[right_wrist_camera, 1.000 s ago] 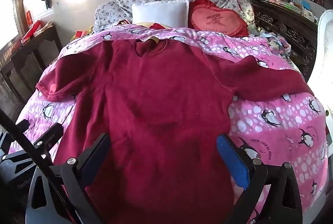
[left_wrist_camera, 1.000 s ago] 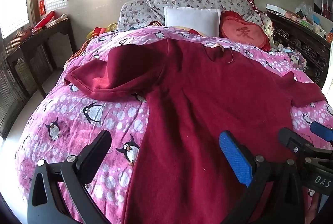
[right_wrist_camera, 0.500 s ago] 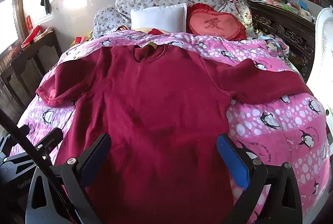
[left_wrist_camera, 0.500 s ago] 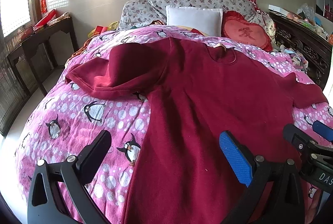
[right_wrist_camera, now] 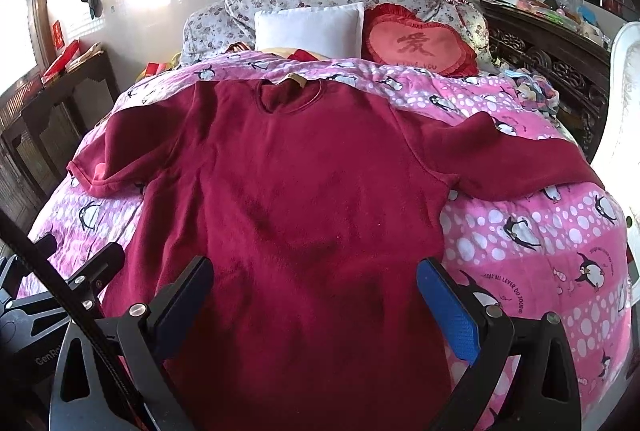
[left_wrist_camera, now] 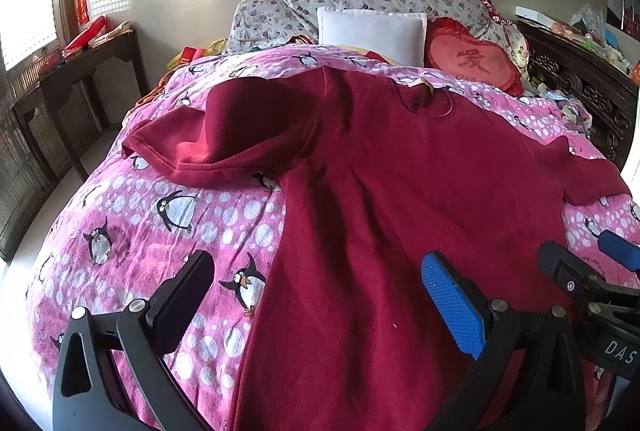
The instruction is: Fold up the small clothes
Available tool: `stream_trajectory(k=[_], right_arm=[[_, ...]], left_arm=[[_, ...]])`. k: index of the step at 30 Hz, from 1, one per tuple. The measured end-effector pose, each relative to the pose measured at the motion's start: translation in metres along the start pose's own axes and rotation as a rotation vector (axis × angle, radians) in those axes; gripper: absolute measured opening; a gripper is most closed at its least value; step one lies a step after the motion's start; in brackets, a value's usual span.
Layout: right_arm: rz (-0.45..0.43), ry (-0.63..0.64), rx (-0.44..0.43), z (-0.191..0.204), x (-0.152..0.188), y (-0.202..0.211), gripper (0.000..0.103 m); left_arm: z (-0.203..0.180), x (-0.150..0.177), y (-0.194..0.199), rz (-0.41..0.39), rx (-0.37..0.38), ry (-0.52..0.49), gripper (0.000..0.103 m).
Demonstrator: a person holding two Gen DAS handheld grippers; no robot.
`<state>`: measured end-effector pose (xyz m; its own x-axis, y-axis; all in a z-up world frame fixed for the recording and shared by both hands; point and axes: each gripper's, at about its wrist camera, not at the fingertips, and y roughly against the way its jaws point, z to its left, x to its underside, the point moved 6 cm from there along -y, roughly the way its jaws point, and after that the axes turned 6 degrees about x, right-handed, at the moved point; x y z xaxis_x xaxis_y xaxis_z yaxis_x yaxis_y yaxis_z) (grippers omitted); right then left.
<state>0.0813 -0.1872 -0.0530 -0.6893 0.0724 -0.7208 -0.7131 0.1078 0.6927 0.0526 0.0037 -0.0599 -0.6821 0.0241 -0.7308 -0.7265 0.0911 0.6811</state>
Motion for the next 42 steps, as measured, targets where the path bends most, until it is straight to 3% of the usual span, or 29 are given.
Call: stream_trajectory(k=[42], right_arm=[[0.026, 0.011, -0.002, 0.002, 0.005, -0.014, 0.103]], left_arm=[[0.0, 0.004, -0.013, 0.031, 0.01, 0.031, 0.103]])
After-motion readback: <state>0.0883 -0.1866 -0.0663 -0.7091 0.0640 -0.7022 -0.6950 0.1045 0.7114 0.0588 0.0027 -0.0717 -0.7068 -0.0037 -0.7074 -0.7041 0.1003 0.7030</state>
